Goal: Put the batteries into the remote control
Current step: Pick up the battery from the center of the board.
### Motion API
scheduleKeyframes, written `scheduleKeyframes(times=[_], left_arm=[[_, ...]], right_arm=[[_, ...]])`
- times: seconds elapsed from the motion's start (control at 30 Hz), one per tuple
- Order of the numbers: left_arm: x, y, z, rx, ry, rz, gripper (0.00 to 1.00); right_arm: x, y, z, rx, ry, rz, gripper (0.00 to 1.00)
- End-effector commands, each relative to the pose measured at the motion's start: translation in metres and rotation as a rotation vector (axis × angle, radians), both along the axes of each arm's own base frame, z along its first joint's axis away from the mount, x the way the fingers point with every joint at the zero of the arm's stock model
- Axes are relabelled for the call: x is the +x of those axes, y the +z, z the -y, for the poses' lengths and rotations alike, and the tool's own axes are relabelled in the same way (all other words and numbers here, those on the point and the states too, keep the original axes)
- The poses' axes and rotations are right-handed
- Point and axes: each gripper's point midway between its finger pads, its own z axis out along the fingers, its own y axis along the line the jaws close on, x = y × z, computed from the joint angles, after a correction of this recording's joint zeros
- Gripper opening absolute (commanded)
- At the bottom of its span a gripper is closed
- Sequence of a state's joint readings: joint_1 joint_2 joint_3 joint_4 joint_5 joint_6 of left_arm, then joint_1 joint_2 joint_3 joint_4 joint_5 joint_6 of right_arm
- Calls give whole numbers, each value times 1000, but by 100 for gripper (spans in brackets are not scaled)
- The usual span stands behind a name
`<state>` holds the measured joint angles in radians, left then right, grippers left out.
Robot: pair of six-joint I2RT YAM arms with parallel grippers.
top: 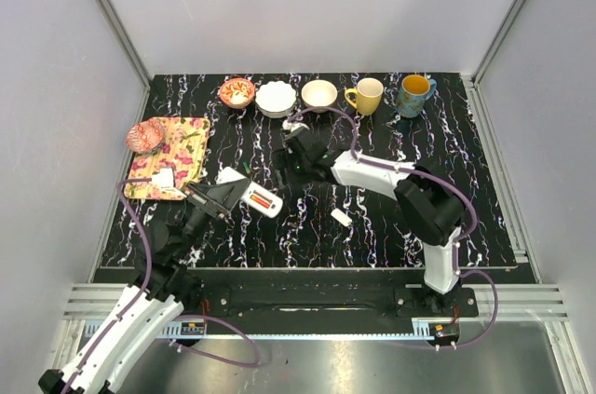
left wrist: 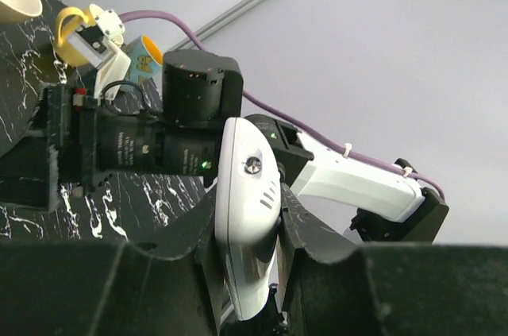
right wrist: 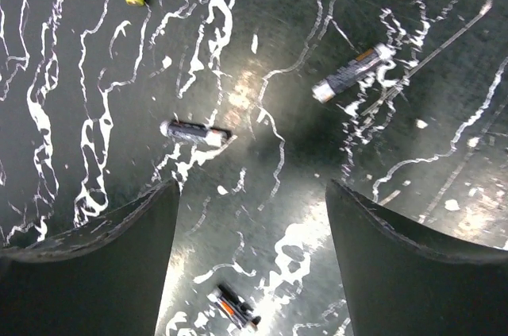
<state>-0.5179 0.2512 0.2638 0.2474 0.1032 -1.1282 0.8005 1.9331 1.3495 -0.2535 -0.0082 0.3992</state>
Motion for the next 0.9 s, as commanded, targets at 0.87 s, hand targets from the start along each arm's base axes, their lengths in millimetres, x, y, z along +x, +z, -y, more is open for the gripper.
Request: scheduleKeyframes(times=[0.87], left_arm=[[-4, 23, -10, -29, 42, 86, 0]], right_arm=[[1, -45, -60, -171, -96, 65, 80]])
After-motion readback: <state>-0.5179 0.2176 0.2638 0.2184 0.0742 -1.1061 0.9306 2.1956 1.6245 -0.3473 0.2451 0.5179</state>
